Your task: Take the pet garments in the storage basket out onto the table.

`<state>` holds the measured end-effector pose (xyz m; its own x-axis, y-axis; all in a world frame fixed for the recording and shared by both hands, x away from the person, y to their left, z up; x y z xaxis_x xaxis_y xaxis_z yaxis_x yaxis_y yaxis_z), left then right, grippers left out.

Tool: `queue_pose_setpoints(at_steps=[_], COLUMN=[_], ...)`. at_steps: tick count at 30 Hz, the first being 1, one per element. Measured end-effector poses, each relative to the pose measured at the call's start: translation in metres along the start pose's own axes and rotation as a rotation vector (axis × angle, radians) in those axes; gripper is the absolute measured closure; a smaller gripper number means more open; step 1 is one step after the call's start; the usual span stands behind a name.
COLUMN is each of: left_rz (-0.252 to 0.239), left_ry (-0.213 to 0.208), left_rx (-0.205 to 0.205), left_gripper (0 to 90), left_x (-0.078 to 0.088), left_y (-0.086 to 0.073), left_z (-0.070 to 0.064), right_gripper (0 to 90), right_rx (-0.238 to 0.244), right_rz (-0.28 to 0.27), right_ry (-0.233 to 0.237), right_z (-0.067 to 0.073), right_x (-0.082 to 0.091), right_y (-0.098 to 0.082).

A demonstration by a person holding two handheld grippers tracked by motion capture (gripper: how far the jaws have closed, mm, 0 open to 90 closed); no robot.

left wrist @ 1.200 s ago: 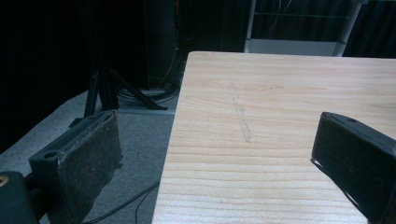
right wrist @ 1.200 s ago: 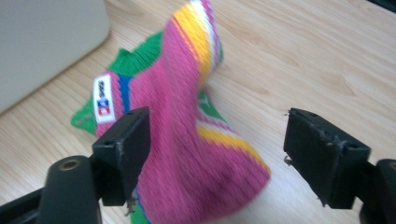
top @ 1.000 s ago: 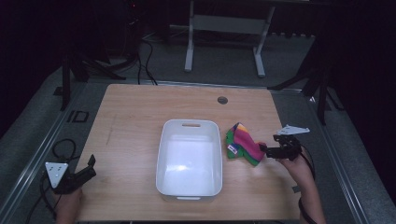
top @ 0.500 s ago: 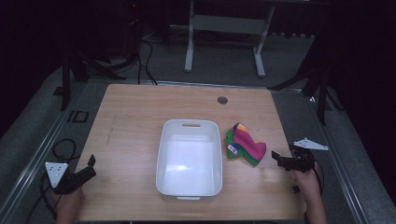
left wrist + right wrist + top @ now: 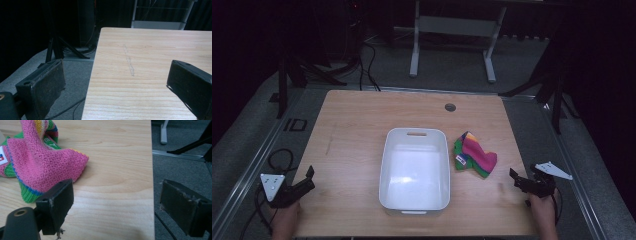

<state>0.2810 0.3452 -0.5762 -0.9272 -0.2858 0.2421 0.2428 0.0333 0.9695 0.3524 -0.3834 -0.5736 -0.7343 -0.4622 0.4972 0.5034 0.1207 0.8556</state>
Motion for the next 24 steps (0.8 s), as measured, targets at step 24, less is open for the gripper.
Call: queue_pose_setpoints(at_steps=[24], left_rz=[0.000], left_ry=[0.002], left_rx=[0.004], left_gripper=[2.2], left_x=[0.000], left_y=[0.000], left_z=[0.000], right_gripper=[13.8], right_rx=[-0.026], right_rz=[-0.137], right_ry=[-0.200], right_z=[-0.006], right_x=[0.020], right_y=[-0.017])
Point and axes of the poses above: each handheld gripper's, and its own axes: x roughly backward along the jaws, y roughly out of its top, z roughly to its left, the point moved 6 cm from there along -x, roughly forward along the jaws, and after that the axes turned 13 degrees about y, right-handed, at the moved point
